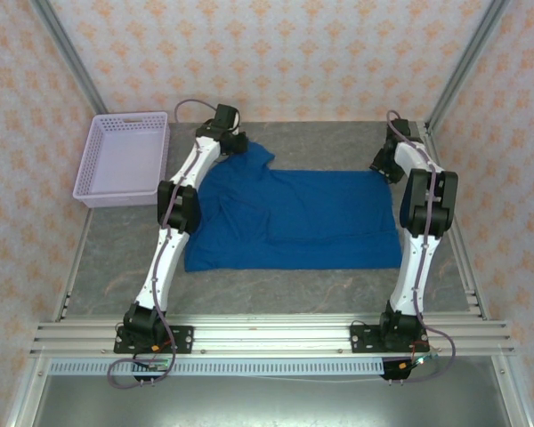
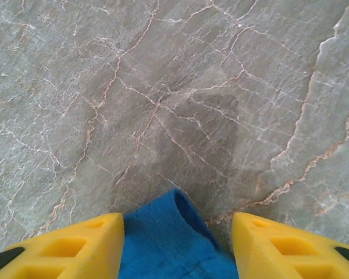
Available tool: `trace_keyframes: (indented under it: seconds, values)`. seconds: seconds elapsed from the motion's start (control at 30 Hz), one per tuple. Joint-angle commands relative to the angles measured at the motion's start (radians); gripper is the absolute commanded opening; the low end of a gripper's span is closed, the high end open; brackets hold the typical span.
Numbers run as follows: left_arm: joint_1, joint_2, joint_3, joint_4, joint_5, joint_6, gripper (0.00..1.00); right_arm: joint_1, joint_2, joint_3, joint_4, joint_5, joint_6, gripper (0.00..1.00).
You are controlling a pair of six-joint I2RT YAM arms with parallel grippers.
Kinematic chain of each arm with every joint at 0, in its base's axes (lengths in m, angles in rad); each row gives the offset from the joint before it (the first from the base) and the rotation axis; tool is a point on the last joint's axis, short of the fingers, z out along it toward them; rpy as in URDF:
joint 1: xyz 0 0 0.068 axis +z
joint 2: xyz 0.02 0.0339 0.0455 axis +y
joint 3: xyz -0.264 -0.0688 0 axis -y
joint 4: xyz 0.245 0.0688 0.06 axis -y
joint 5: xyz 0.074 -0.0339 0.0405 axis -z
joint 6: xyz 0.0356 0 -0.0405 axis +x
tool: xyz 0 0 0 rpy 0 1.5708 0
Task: Fold the inside-out t-shirt
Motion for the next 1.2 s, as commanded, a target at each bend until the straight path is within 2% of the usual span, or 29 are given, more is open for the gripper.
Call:
trace_keyframes:
  seconds: [0.0,0.23,0.5,0.7,0.93,1.1,1.17]
  values:
    - [0.02,0.017,0.023,0.019,0.003,0.001,0.13,0.001,0.048,0.061,-0.068,0.008,-0.024,0.49]
    - [0.029,0.015,0.022,0.026,0.012,0.008,0.09,0.002,0.108,0.146,-0.12,-0.008,-0.05,0.36]
    - [0.035,-0.007,0.023,0.054,0.017,0.039,0.0,0.002,0.134,0.243,-0.149,-0.036,-0.103,0.12]
    - [0.043,-0.079,0.021,0.047,0.028,0.067,0.0,0.003,0.106,0.279,-0.154,-0.051,-0.149,0.01]
    - [0.045,-0.219,-0.076,0.016,0.026,0.119,0.0,0.002,0.022,0.23,-0.146,-0.061,-0.182,0.0]
    - [0.044,-0.334,-0.167,-0.019,0.054,0.137,0.0,0.002,-0.085,0.116,-0.102,-0.071,-0.203,0.0]
    - [0.044,-0.399,-0.253,-0.004,0.071,0.135,0.0,0.002,-0.135,0.059,-0.088,-0.076,-0.205,0.0]
